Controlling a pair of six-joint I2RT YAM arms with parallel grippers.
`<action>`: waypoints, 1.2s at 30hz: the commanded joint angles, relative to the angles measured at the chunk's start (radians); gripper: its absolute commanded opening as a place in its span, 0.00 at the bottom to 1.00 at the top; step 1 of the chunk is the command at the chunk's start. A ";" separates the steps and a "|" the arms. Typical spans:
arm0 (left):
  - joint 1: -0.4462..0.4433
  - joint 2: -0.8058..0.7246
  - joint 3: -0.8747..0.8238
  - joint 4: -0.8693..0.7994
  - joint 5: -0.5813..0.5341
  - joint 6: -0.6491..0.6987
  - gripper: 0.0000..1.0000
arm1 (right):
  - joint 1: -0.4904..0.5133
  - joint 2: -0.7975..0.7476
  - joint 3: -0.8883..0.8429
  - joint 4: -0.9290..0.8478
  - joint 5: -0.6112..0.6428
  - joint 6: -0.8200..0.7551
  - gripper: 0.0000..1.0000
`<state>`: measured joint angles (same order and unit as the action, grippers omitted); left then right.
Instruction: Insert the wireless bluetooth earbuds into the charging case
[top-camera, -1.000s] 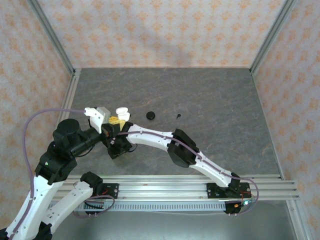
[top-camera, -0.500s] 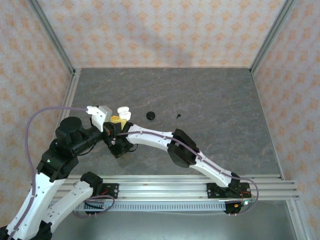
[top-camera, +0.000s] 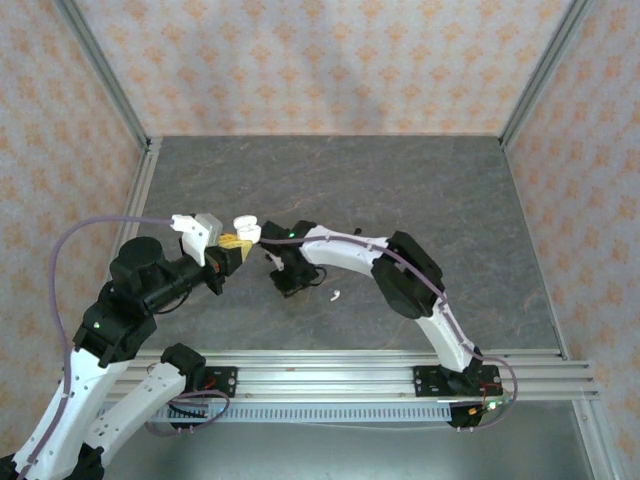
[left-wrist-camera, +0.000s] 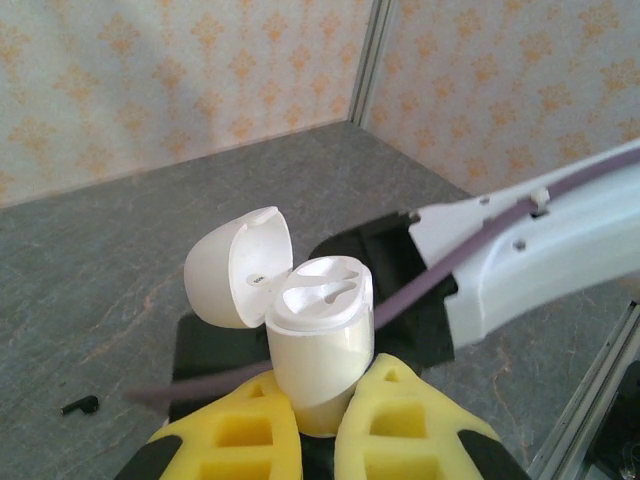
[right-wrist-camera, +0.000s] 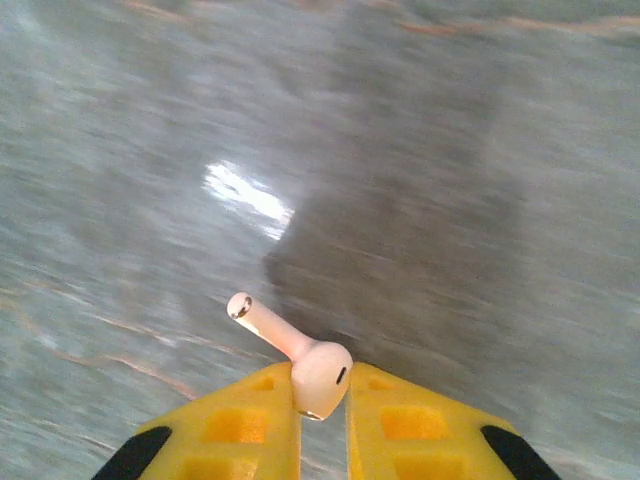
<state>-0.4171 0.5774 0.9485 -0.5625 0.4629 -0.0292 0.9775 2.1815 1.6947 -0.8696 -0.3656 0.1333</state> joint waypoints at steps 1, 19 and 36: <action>-0.003 -0.002 -0.014 0.044 0.003 -0.018 0.00 | -0.018 -0.052 -0.039 -0.061 0.012 -0.121 0.18; -0.002 0.024 -0.076 0.074 0.002 -0.012 0.00 | -0.115 -0.168 -0.063 -0.085 0.029 -0.099 0.45; -0.002 0.004 -0.097 0.062 0.000 -0.011 0.00 | -0.052 -0.282 -0.279 0.220 0.101 0.602 0.36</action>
<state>-0.4171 0.5907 0.8600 -0.5266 0.4629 -0.0444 0.8879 1.8950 1.3678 -0.6678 -0.3443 0.6067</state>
